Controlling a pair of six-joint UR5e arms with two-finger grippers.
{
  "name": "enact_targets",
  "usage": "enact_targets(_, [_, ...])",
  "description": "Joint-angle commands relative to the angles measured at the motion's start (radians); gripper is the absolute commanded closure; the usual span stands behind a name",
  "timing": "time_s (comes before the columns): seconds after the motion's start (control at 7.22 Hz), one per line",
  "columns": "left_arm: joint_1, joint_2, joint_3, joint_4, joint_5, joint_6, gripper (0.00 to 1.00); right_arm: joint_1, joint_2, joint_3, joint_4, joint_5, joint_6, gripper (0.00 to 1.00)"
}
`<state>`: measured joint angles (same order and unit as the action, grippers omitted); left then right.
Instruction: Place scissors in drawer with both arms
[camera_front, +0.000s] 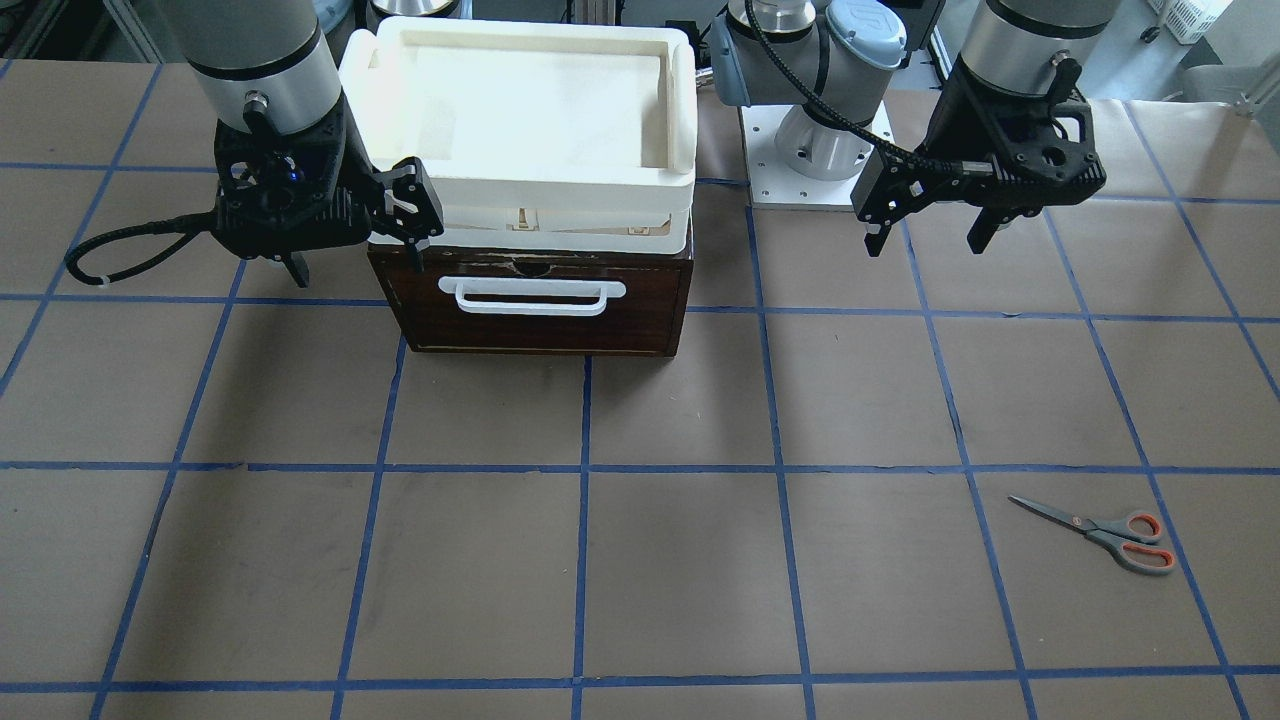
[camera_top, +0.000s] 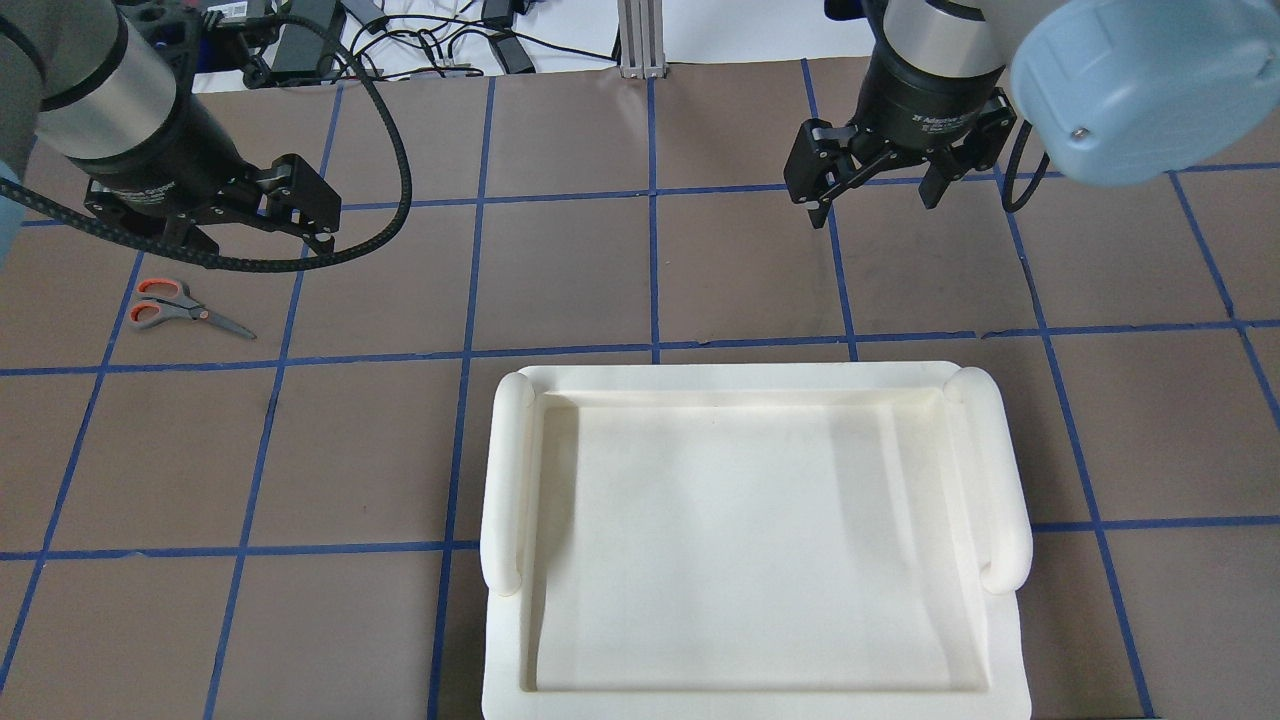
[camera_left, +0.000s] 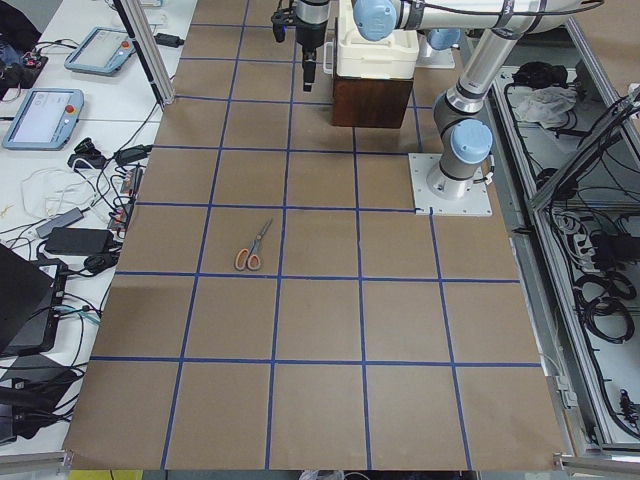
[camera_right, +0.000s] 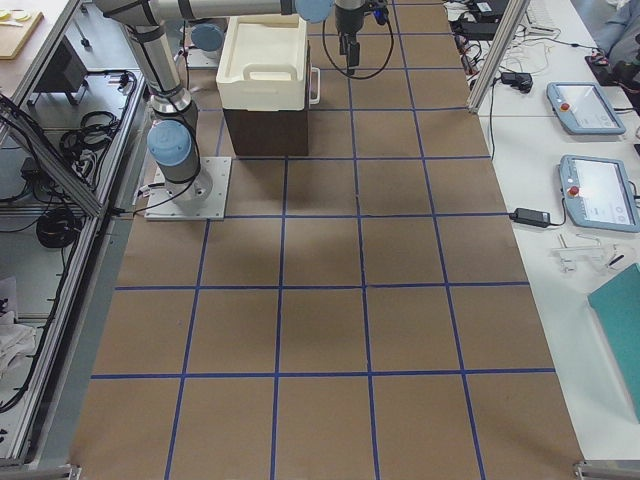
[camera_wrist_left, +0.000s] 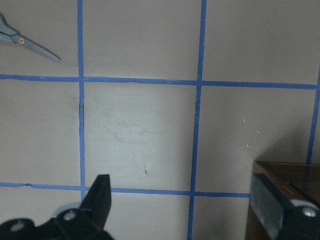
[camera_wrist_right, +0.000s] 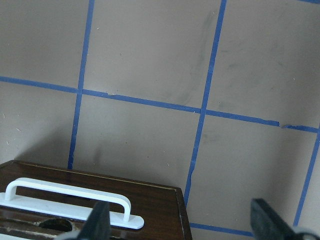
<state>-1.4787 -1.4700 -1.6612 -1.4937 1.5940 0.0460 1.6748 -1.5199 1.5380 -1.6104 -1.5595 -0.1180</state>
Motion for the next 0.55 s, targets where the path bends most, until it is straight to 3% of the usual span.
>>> enact_targets(0.0, [0.002,-0.001,-0.002,0.001,0.0,0.0,0.0,0.011,0.004,0.02,-0.008,0.031,-0.174,0.0])
enact_targets(0.14, [0.02,-0.015,0.0,0.006,-0.003,0.027,0.0,0.029,0.01,0.017,-0.029,0.023,-0.249,0.0])
enact_targets(0.42, [0.093,-0.039,0.001,0.017,-0.003,0.401,0.0,0.039,0.09,0.01,-0.037,0.028,-0.537,0.0])
